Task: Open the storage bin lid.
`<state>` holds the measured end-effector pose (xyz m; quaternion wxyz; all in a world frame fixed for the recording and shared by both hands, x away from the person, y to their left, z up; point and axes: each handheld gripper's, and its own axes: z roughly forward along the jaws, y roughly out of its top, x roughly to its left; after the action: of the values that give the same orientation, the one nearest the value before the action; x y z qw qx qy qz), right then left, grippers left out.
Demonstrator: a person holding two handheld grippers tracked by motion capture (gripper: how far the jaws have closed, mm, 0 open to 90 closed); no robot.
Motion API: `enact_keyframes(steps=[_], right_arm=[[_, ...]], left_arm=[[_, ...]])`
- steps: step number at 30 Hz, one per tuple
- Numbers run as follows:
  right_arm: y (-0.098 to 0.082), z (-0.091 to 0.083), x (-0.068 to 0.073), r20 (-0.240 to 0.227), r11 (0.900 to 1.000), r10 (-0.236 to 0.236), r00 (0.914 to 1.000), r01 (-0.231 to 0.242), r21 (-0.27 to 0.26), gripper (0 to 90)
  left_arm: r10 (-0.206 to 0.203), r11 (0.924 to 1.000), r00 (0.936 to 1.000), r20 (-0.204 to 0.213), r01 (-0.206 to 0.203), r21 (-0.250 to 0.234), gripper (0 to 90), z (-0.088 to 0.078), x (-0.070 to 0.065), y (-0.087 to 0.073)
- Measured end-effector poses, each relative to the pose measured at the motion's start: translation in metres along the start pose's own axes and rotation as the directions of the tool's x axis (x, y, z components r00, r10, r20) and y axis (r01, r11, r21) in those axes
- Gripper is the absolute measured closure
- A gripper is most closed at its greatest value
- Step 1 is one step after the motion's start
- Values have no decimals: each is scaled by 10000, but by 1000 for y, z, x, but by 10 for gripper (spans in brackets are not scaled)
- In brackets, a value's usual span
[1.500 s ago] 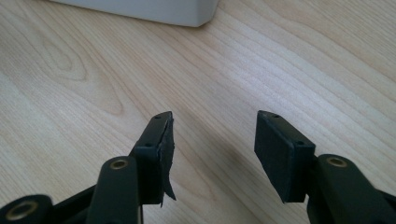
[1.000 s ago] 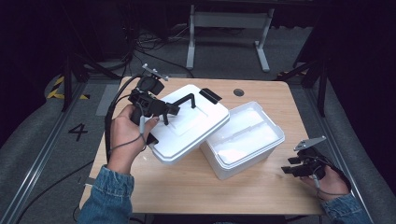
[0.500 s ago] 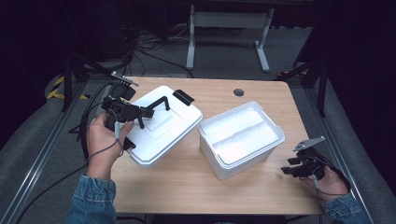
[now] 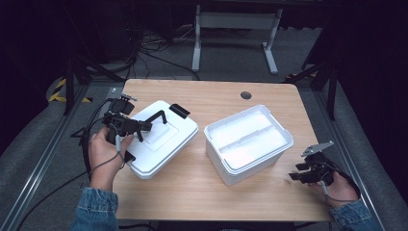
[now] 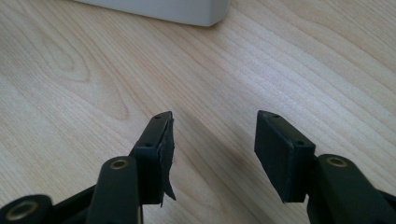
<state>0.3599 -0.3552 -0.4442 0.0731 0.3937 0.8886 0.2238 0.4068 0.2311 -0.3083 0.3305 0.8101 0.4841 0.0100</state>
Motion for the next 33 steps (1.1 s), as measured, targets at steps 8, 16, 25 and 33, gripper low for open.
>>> enact_keyframes(steps=[8, 16, 25, 33], right_arm=[[0, 1, 0, 10, 10000, 6, 10000, -6, 38, 474], [0, 2, 1, -19, 10000, -22, 10000, 22, 72, 474], [0, 4, 1, -38, 9999, -9, 10000, 9, 136, 473], [0, 4, 1, -60, 9999, -23, 10000, 23, 142, 473]], left_arm=[[-255, 9997, 9996, 98, 255, 11, 838, 19, 15, -15], [-405, 9991, 9989, 233, 401, 144, 838, 35, 26, -24], [-637, 9979, 9973, 356, 634, 93, 838, 48, 38, -32], [-798, 9968, 9960, 405, 795, 84, 838, 60, 47, -38]])
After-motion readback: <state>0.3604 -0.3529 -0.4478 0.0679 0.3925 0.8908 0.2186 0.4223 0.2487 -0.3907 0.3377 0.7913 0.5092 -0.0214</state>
